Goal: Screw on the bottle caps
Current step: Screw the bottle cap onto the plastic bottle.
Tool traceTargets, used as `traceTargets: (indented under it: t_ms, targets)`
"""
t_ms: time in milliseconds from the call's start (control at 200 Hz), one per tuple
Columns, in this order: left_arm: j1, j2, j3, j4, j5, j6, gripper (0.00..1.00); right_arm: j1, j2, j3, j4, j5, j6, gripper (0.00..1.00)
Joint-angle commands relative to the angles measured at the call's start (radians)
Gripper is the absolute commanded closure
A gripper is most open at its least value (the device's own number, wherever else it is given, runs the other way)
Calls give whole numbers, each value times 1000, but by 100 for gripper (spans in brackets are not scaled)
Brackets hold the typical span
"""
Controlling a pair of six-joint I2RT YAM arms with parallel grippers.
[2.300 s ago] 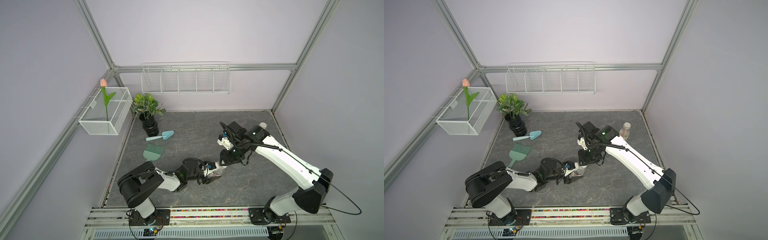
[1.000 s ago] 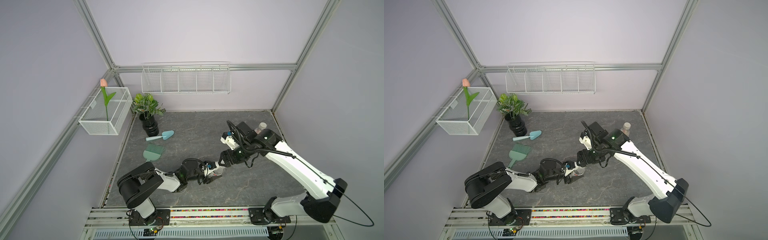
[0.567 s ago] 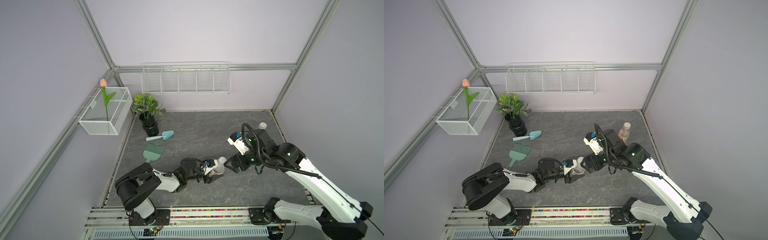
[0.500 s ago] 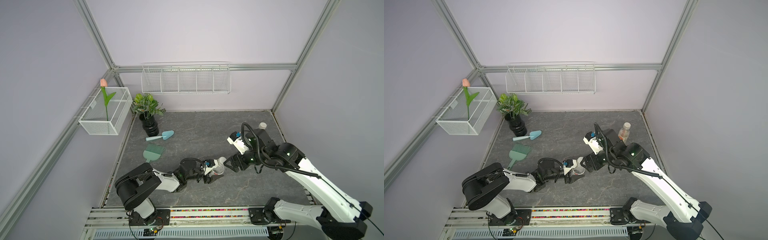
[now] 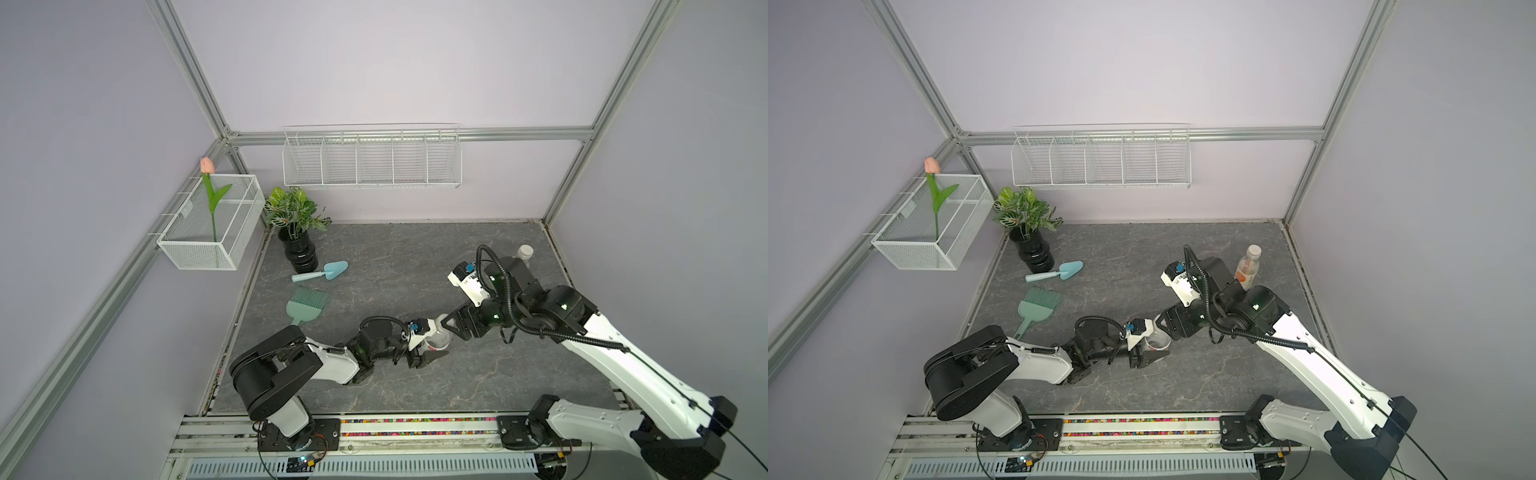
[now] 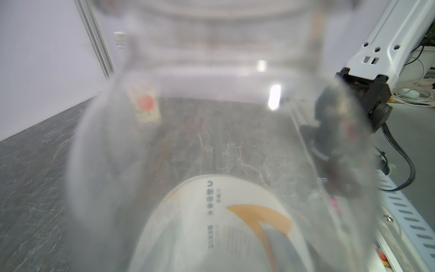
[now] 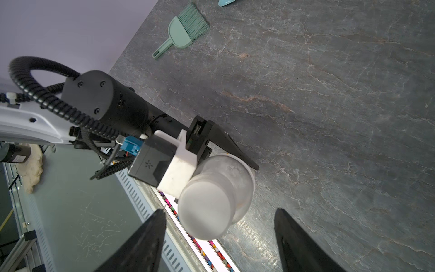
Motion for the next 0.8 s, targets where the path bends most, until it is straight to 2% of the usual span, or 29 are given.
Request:
traceTargets:
  t_ms: [0, 335, 795]
  targets:
    - [4, -17, 6, 17, 19, -7, 34, -1, 11, -23, 22, -12, -4, 28]
    - [5, -22, 5, 8, 16, 1, 34, 1, 38, -43, 55, 21, 42, 38]
    - [3, -36, -1, -4, -1, 13, 35, 1, 68, -56, 99, -2, 124, 53]
